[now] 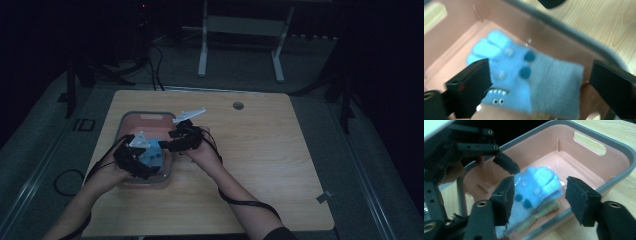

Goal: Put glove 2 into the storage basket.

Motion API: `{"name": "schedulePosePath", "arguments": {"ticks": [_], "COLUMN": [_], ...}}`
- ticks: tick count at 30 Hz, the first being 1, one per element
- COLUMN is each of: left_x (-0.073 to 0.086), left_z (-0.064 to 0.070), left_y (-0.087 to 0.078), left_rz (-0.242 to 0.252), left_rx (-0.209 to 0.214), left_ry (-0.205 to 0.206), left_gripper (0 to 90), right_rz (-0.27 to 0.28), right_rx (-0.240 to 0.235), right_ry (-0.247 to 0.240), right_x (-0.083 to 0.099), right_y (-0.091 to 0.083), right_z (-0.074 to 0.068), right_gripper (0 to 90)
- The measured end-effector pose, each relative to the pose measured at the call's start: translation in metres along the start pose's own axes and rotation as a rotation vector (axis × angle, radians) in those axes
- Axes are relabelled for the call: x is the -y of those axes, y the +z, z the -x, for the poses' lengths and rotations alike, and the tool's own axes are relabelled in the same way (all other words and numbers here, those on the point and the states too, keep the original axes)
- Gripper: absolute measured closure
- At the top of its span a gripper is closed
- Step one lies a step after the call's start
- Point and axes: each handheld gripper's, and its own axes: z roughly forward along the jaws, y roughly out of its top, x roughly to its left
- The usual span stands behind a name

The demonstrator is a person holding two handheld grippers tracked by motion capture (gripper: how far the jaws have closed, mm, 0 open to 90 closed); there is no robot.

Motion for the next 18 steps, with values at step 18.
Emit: {"name": "schedulePosePath", "arguments": {"ticks": [18], "left_x": [-0.031], "left_z": [0.044], "left_y": [0.0], "left_rz": [0.158], "left_rx": [0.067], "left_ry": [-0.016], "left_gripper": [2.5], "right_rz": [-0.042], "right_rx": [-0.031], "right_ry": [-0.025], "right_x": [0.042], "right_y": [-0.034], "right_z": [0.019], "right_gripper": [16.3]}}
